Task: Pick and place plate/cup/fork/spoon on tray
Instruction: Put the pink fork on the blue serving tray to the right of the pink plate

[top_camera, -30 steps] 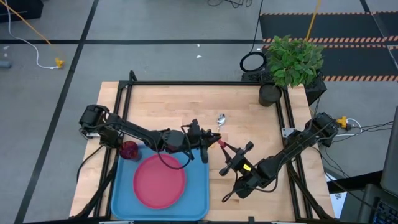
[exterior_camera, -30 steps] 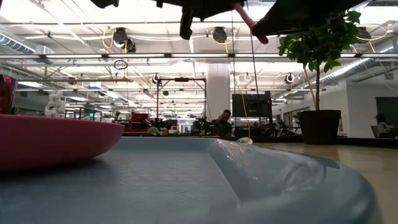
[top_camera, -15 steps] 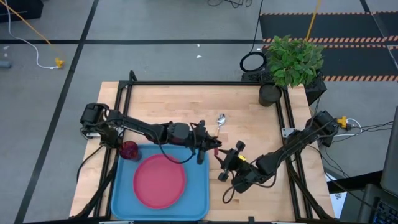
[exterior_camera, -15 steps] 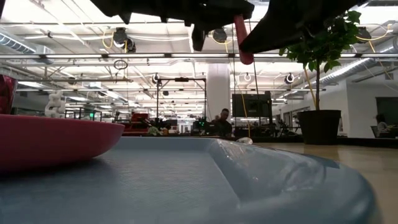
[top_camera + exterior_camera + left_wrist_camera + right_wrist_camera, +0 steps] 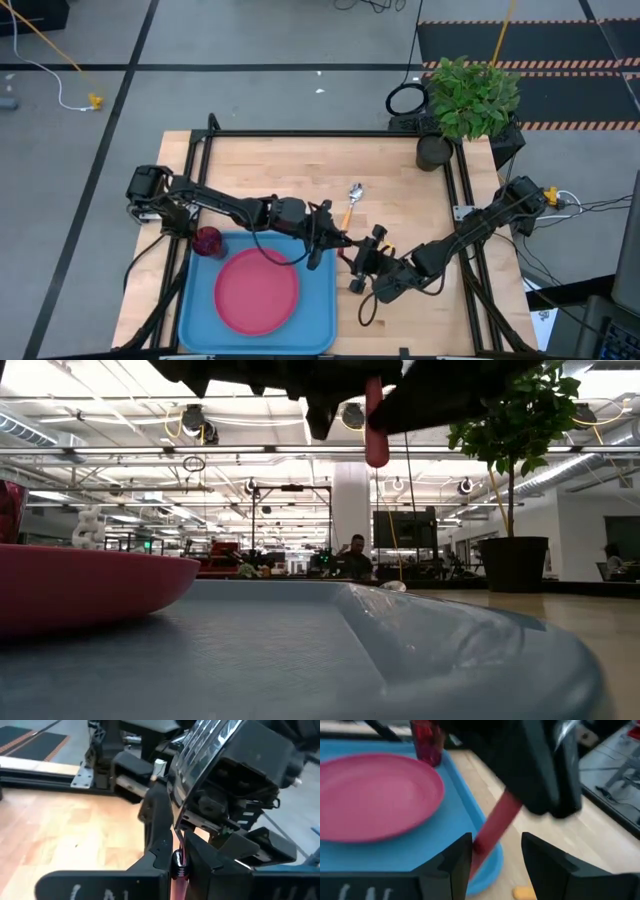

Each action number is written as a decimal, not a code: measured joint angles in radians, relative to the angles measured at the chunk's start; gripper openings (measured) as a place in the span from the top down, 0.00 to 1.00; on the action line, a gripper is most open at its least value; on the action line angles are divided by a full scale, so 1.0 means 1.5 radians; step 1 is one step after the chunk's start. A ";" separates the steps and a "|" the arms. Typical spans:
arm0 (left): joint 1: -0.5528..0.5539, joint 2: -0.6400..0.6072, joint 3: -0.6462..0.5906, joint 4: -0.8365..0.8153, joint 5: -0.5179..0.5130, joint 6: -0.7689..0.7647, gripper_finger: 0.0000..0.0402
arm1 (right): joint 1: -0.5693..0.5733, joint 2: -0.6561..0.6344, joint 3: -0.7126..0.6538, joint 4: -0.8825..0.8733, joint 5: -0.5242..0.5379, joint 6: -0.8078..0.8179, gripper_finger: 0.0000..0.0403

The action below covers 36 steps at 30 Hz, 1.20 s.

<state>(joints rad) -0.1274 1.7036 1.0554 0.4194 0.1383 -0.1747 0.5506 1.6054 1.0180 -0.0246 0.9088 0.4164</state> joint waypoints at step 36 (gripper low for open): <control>-0.021 -0.068 0.000 -0.092 -0.006 0.076 0.66 | -0.004 0.001 -0.001 0.091 -0.051 -0.057 0.95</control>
<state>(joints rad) -0.1587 1.6018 1.0547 0.2812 0.1296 -0.0609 0.5444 1.6072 1.0168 0.1122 0.8318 0.3302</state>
